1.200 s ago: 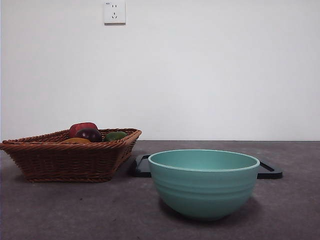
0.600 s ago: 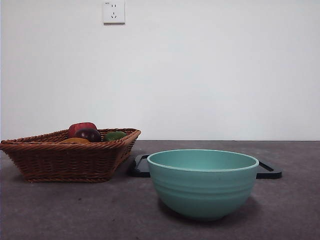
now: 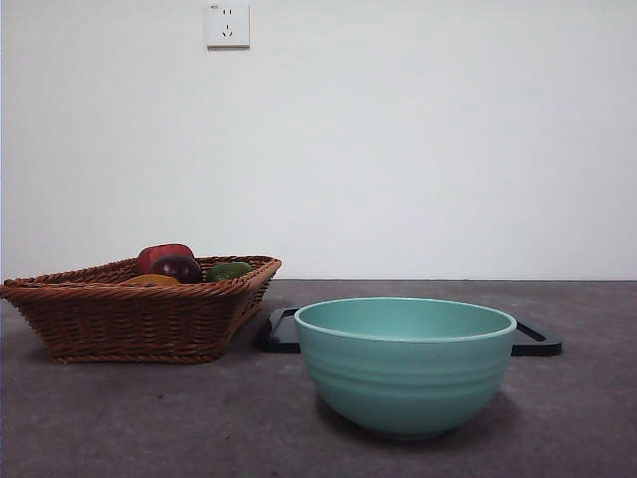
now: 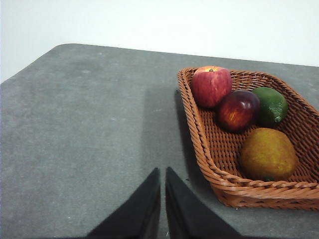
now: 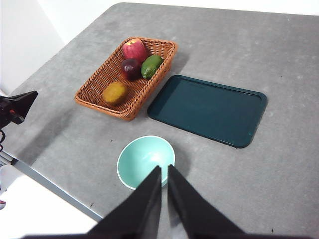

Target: Pick up the wifruite, put it on the bowl, pick up the plate, put it on desk

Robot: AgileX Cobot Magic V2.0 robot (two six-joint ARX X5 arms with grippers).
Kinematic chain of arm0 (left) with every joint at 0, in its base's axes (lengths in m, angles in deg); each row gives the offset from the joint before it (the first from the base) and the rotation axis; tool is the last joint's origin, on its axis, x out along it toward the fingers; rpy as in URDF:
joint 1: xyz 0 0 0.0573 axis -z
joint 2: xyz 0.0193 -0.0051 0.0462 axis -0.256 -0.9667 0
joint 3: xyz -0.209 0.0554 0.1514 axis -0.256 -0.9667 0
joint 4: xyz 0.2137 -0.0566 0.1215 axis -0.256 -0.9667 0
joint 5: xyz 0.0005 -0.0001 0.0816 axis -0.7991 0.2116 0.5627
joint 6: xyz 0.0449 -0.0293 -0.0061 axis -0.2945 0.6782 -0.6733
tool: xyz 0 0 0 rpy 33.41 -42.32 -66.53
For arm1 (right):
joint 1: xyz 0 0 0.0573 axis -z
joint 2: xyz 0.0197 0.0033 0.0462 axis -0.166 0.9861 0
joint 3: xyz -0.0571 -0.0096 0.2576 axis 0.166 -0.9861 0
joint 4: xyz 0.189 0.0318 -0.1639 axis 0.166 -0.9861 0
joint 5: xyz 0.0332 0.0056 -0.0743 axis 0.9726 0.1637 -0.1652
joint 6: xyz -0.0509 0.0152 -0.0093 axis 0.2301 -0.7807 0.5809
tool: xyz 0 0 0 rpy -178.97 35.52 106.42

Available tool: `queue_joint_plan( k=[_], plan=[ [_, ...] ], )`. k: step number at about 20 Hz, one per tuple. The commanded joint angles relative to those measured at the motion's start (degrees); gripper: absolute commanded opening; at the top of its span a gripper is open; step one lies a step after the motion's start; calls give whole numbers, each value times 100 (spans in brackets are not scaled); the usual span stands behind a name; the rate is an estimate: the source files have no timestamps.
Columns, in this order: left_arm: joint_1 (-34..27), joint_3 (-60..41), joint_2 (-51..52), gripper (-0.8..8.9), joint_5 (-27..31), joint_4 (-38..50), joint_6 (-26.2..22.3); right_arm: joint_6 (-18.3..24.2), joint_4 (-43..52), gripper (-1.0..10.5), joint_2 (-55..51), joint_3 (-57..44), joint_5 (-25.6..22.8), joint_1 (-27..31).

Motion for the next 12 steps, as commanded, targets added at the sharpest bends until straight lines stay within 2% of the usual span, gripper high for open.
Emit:
queue_joint_plan(
  k=[1,3,5,9,12],
  plan=[
    [-2,-116,7,16,0,-22,-24,619,44,15,-61,83,-293,236],
    [-2,-116,7,16,2,-22,-24,1329,317,15,-181,-278,-468,793],
    [-2,-116,7,16,0,-22,-24,1742,1331,15,-485,-1169,-492,1473],
    [-2,-116,7,16,2,-22,-24,1884,4579,15,-1519,-3891,-389,2441],
    [-2,-116,7,16,2,-22,-24,1886,6078,15,-2310,-5510,-452,2914]
  ],
)
